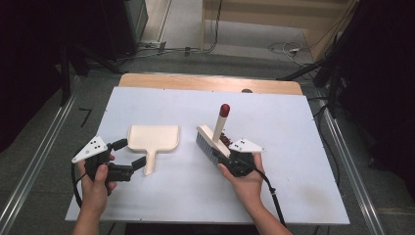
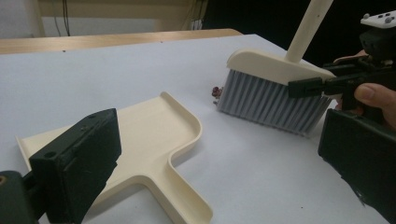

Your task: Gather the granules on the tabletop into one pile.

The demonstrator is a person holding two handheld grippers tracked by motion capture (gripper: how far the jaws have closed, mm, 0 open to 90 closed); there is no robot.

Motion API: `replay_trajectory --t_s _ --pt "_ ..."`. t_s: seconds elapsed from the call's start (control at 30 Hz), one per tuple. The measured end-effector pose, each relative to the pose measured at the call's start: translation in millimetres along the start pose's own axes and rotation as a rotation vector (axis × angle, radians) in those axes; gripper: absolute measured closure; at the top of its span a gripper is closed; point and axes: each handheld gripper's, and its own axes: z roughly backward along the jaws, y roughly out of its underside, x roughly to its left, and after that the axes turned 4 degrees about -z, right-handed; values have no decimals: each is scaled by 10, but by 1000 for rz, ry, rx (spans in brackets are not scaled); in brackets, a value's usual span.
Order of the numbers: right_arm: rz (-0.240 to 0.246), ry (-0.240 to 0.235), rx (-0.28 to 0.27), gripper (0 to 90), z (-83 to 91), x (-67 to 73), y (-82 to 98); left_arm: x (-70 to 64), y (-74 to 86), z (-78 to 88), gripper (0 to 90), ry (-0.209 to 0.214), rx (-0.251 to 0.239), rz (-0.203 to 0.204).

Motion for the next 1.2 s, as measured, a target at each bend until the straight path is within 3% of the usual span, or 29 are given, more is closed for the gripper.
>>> replay_trajectory --t_s 0.13,0.3,0.4,0.67,1.03,1.1,1.2 --pt "-11 -7 -33 659 24 41 -62 2 4 -9 0 2 0 0" --pt "-8 -35 -24 658 -120 192 -40 -1 10 -17 0 4 3 2" --pt "-3 -2 -10 659 -228 212 -9 -5 13 -20 0 5 5 1" --pt "-23 91 -6 659 -204 18 -31 -1 18 -13 0 7 4 3" --pt "-54 149 -23 659 -95 -217 -4 -21 22 -45 0 11 15 -3" --pt "-58 151 -26 659 -84 -248 3 -19 22 -42 0 11 14 -3" --pt "-49 111 -41 659 -61 -280 0 -15 24 -42 0 11 10 -1"
